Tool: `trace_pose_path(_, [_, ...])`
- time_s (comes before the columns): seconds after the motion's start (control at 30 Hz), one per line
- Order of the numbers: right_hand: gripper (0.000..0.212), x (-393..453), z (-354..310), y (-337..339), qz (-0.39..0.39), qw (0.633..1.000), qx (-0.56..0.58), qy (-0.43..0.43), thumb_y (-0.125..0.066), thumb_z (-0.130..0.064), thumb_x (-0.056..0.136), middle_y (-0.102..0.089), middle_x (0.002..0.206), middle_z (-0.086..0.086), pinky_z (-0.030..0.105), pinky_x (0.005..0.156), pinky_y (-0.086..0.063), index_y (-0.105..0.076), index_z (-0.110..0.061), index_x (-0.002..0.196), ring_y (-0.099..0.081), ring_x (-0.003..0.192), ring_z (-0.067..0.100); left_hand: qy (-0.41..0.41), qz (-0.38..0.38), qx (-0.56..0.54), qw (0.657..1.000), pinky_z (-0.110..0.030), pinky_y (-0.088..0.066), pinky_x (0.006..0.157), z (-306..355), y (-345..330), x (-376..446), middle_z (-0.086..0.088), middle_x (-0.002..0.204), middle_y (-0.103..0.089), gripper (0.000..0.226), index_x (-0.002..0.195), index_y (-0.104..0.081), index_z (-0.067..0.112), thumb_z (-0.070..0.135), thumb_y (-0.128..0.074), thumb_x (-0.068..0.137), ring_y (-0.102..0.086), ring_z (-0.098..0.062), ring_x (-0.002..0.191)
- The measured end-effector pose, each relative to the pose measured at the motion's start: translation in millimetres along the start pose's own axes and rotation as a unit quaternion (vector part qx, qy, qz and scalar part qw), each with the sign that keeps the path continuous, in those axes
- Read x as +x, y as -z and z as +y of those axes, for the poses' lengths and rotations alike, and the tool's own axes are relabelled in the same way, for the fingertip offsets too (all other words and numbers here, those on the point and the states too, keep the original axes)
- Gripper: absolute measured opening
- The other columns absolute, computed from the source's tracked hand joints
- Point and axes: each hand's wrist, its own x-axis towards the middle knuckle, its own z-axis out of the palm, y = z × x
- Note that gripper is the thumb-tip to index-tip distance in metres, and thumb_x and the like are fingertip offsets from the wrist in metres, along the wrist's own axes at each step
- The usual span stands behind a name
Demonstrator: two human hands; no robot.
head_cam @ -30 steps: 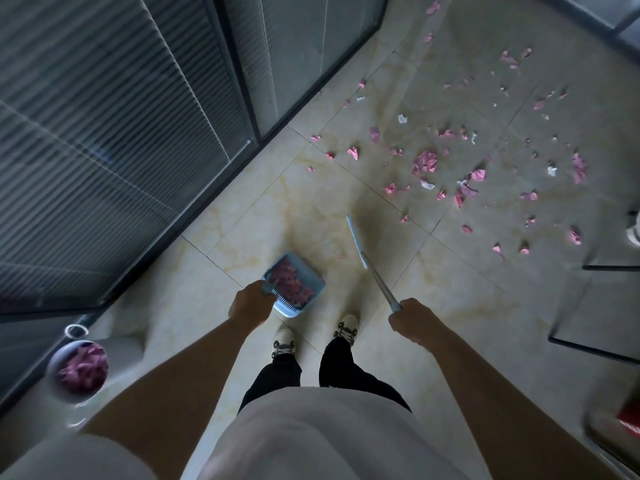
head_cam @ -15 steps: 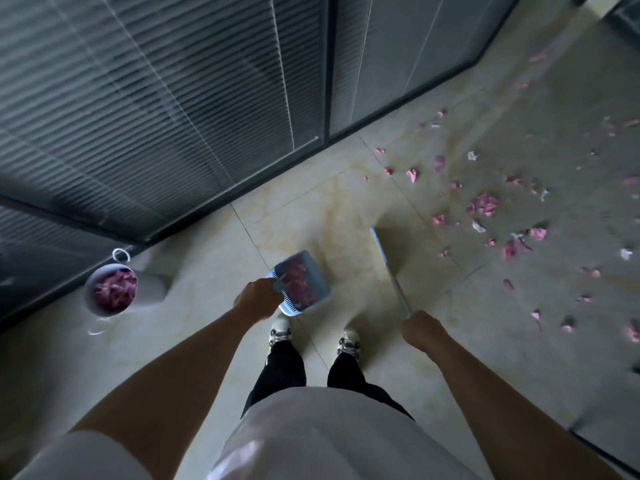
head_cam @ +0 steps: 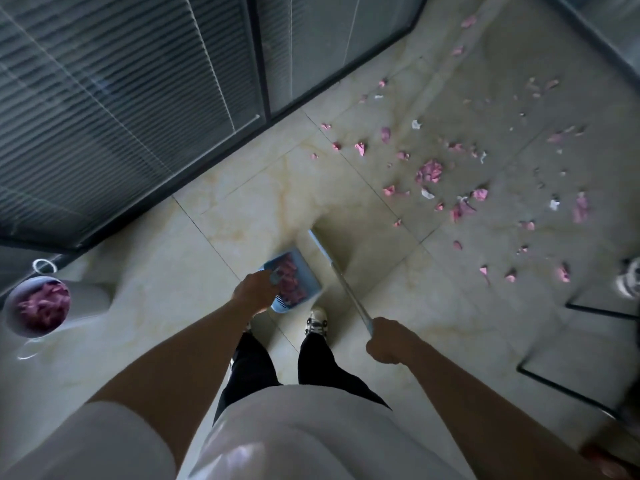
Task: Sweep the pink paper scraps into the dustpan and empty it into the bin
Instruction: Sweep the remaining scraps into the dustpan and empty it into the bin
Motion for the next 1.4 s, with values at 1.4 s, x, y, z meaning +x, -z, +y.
trace_pose_path(1.4, [0.011,-14,-183,14,0.058,0.989,0.044,0.127,-0.049,-0.007,0.081,-0.046,0.052,0.006,0.014,0.04,-0.025,-0.051,-0.008,0.07,-0.035,0.038,0.015,0.146,0.205,-0.769,0.587,-0.022,-0.034,0.041,-129,40,-202,-0.01,0.074,-0.054,0.021,0.096,-0.041,0.017,0.011,-0.061,0.09,-0.039,-0.012,0.046])
